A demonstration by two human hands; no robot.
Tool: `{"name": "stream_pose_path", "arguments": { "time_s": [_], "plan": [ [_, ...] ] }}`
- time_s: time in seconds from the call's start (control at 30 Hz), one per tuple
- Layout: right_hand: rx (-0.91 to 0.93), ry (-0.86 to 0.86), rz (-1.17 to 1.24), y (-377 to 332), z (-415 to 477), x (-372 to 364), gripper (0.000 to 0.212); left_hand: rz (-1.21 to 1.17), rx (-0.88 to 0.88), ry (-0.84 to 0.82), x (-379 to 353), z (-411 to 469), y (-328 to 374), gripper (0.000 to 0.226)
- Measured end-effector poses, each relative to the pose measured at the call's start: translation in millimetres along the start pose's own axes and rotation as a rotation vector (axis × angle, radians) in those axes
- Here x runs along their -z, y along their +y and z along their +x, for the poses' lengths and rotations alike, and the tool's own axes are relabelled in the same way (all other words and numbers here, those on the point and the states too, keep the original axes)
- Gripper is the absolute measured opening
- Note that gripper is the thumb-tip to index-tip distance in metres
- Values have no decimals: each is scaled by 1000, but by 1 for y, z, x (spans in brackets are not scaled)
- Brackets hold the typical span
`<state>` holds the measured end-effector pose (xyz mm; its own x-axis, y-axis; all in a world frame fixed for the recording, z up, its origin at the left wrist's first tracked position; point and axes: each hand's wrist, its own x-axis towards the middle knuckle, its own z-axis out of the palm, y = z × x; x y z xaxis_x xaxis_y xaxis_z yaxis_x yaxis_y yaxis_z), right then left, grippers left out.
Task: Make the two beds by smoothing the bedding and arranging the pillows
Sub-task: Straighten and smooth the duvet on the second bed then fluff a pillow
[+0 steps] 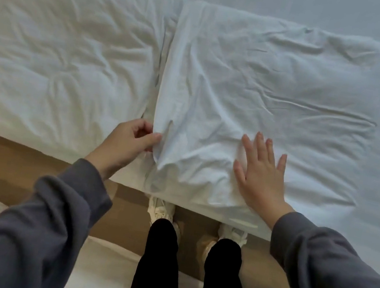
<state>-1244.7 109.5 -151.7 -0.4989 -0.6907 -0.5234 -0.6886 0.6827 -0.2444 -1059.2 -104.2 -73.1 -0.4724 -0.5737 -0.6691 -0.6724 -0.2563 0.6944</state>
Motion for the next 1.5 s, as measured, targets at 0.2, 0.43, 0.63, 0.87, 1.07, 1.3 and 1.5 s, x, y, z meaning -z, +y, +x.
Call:
{"name": "stream_pose_path", "arguments": {
  "time_s": [0.2,0.43,0.63,0.87,1.07,1.3,1.5],
  "plan": [
    [-31,-64,78,-30,-25,23,59,4,-250,80,26,-15,6,15],
    [-51,-96,11,-53,-32,43,60,248,47,-290,26,-30,-44,18],
    [-38,-125,56,-67,-35,38,59,319,35,-326,53,-34,-61,27],
    [-52,-148,66,-63,-38,26,55,343,61,-7,12,-36,-78,7],
    [-57,-139,94,-74,-40,30,53,61,91,136,4,-47,-88,30],
    [-93,-145,199,-84,-46,30,52,10,11,-106,5,-67,-69,21],
    [-66,-187,195,-86,-50,27,51,524,-39,217,-15,-54,-86,8]
  ]
}}
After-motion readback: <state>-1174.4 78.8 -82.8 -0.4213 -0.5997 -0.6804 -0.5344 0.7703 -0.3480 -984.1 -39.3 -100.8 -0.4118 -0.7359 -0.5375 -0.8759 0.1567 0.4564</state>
